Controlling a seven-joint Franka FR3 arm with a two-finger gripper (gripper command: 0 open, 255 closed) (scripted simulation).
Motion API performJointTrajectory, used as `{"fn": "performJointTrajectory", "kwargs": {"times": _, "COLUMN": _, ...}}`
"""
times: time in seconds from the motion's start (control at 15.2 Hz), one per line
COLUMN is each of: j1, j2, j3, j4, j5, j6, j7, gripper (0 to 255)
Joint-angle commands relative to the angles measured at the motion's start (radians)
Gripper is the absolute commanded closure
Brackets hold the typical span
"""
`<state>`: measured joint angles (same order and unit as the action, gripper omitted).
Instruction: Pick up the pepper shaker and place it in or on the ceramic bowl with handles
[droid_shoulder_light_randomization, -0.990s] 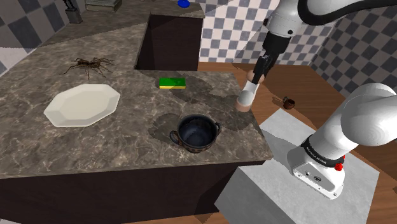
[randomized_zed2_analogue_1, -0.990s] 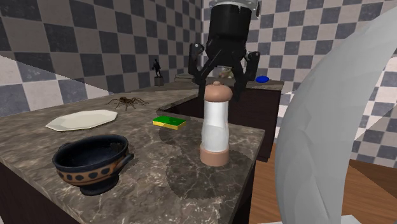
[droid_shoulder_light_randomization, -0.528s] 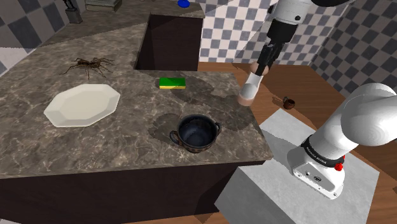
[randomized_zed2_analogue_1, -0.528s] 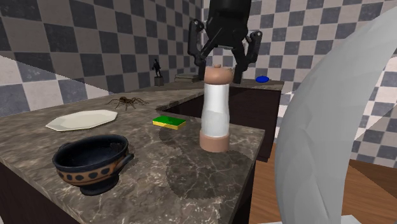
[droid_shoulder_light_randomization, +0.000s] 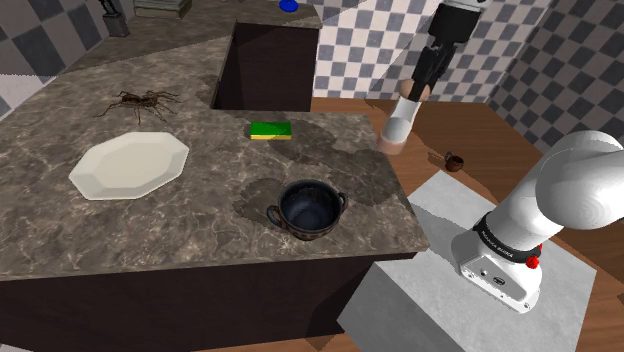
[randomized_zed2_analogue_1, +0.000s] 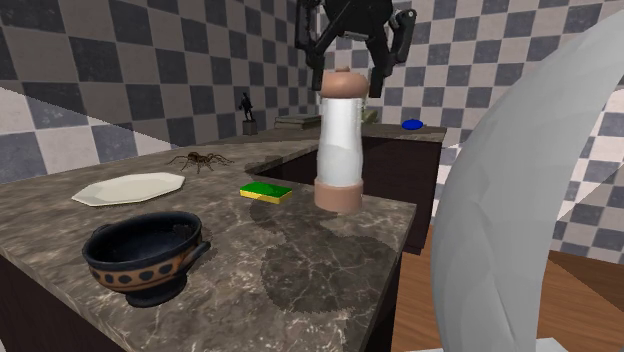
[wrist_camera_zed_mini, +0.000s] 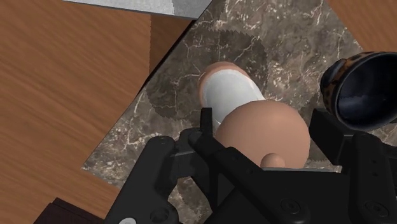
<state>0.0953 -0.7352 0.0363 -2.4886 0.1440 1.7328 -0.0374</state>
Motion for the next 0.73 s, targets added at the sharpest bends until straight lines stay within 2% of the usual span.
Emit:
{"fn": "performJointTrajectory", "kwargs": {"times": 0.0, "j1": 0.0, "j2": 0.0, "j3": -0.001, "j4": 0.026, "j5": -0.001, "j6": -0.026, "j7": 0.004, "gripper": 255}}
{"fn": "performJointTrajectory", "kwargs": {"times": 0.4, "j1": 0.0, "j2": 0.008, "j3": -0.004, "j4": 0.104, "j5": -0.004, "j6": -0.096, "j7": 0.011, "gripper": 255}}
{"fn": "performJointTrajectory", "kwargs": {"times": 0.66, "j1": 0.033, "j2": 0.045, "j3": 0.078, "j4": 0.162, "j5": 0.048, "j6": -0.102, "j7": 0.107, "gripper": 255}}
